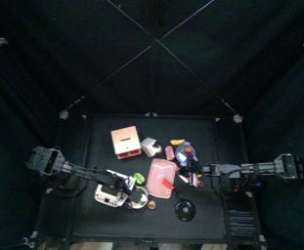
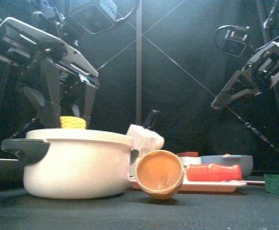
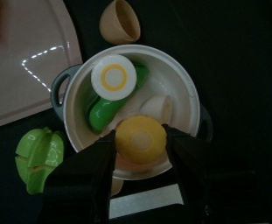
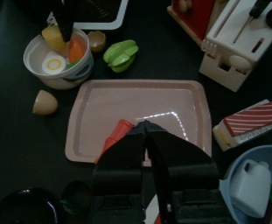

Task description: Place corn top to left of plate

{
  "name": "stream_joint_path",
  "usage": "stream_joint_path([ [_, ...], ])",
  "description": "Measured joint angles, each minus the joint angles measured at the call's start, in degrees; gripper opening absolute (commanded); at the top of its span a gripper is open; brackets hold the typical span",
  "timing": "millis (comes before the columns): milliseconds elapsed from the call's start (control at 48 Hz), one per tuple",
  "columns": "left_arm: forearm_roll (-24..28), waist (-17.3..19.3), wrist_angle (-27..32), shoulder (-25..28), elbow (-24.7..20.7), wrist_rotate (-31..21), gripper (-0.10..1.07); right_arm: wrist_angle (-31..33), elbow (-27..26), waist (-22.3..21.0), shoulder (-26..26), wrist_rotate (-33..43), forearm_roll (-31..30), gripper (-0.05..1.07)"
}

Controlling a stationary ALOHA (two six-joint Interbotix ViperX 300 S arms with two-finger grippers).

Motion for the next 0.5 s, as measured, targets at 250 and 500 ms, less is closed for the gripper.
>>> stream_joint_path([
  [250, -0.18, 2.64, -8.09, -5.19, 4.31, -0.18, 0.62, 0.09, -0.44, 0.0, -0.26, 0.0, 0.0, 0.01],
  [500, -1.05, 6.86, -22.76, -10.28, 9.4, 0.09, 0.62, 0.09, -0.79, 0.0, -0.26, 0.0, 0.53, 0.01],
])
